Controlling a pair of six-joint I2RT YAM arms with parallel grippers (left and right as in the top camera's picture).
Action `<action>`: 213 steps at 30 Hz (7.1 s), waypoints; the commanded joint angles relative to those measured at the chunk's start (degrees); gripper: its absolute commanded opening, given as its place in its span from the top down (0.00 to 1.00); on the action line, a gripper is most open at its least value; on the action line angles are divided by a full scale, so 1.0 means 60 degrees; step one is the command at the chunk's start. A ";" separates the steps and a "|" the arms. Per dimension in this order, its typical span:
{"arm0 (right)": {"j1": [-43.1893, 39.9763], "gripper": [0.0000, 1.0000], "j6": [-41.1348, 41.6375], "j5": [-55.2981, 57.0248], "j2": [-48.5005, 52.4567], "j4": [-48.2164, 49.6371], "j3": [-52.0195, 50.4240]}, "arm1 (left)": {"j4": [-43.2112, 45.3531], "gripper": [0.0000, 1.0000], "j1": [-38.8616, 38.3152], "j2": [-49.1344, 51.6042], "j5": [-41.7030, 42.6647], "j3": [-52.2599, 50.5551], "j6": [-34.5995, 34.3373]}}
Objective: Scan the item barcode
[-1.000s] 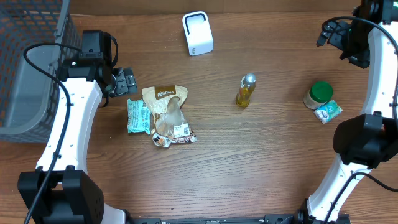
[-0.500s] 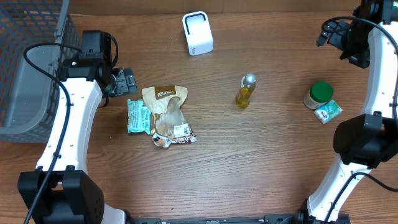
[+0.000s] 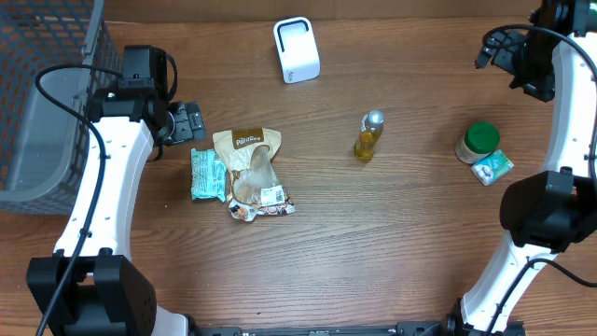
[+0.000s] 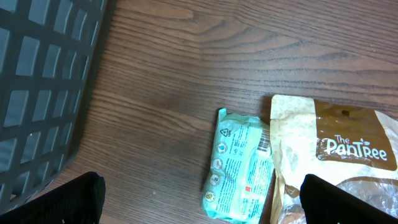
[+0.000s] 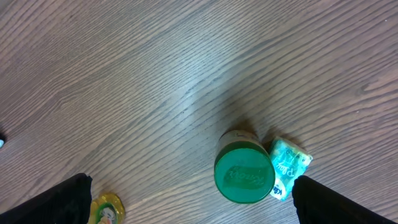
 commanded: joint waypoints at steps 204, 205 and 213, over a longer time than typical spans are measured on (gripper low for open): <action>0.5563 0.55 0.0124 0.1523 -0.1676 0.3836 -0.6284 | -0.0018 0.00 0.0015 0.0018 -0.0087 0.0164 0.0135; 0.5563 0.55 0.0124 0.1523 -0.1676 0.3832 -0.6284 | -0.0018 0.00 0.0015 0.0018 -0.0087 0.0164 0.0135; 0.5563 0.50 0.0124 0.1523 -0.1676 0.3748 -0.6284 | -0.0018 0.01 0.0015 0.0018 -0.0087 0.0164 0.0138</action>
